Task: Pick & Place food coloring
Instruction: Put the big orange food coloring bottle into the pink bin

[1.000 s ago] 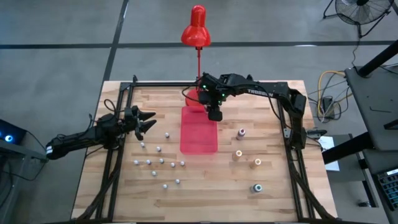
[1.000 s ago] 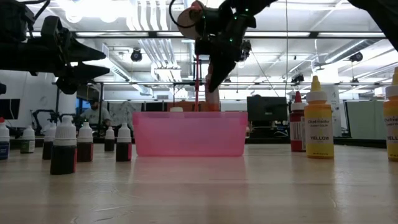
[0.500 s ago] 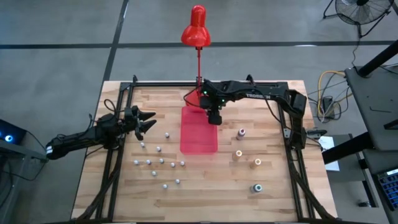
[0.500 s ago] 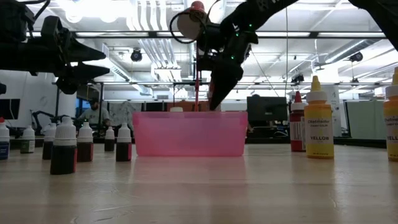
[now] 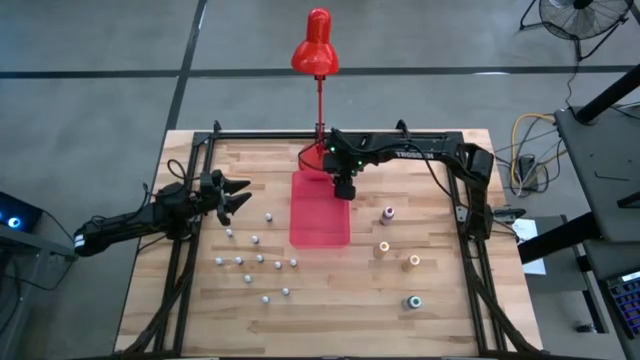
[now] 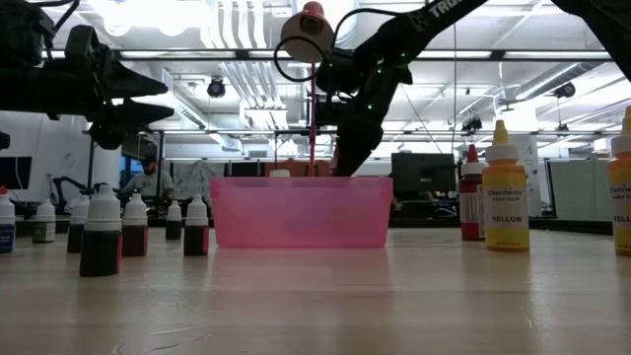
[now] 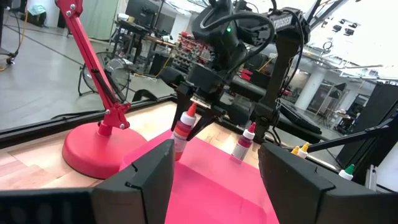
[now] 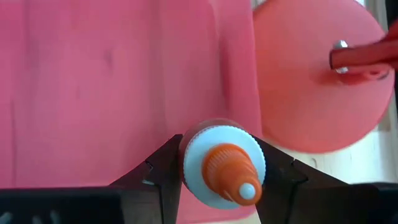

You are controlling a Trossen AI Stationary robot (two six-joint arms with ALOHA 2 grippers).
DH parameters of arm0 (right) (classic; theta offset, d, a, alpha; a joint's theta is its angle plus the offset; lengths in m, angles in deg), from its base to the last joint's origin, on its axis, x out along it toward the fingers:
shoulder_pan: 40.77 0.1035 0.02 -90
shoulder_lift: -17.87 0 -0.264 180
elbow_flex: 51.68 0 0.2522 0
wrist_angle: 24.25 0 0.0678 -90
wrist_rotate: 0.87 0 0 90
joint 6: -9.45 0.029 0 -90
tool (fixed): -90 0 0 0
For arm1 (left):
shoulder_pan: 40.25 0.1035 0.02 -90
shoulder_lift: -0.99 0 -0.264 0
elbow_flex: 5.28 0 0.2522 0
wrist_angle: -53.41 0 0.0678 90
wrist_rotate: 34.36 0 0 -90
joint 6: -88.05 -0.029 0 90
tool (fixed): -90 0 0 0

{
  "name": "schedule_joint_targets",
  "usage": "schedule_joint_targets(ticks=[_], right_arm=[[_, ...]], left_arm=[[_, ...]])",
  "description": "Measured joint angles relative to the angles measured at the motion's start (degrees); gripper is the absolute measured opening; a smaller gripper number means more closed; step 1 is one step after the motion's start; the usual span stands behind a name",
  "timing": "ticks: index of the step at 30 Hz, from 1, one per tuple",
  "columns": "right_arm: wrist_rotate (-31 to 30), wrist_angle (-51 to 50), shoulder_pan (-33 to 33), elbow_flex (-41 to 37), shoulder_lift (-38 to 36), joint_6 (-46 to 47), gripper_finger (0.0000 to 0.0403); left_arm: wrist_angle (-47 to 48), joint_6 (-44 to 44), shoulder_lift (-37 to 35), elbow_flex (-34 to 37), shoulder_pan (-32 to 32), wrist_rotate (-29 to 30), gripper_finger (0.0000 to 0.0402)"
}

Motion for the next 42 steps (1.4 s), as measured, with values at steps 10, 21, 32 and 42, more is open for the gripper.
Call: schedule_joint_targets(ticks=[10, 21, 32, 42], right_arm=[[0.0, 4.6, -0.2, -3.8, 0.0, 1.3, 0.0141], [-0.3, 5.0, -0.3, -4.2, 0.0, 2.8, 0.0183], [-0.5, 4.8, -0.3, -4.2, -0.9, 4.1, 0.0200], [-5.0, 1.1, -0.3, -3.4, -7.7, 4.8, 0.0201]], left_arm=[[0.0, 0.0, 0.0, 0.0, 0.0, 0.0, 0.0204], [0.0, 0.0, 0.0, 0.0, 0.0, 0.0, 0.0204], [0.0, 0.0, 0.0, 0.0, 0.0, 0.0, 0.0204], [0.0, 0.0, 0.0, 0.0, 0.0, 0.0, 0.0204]])
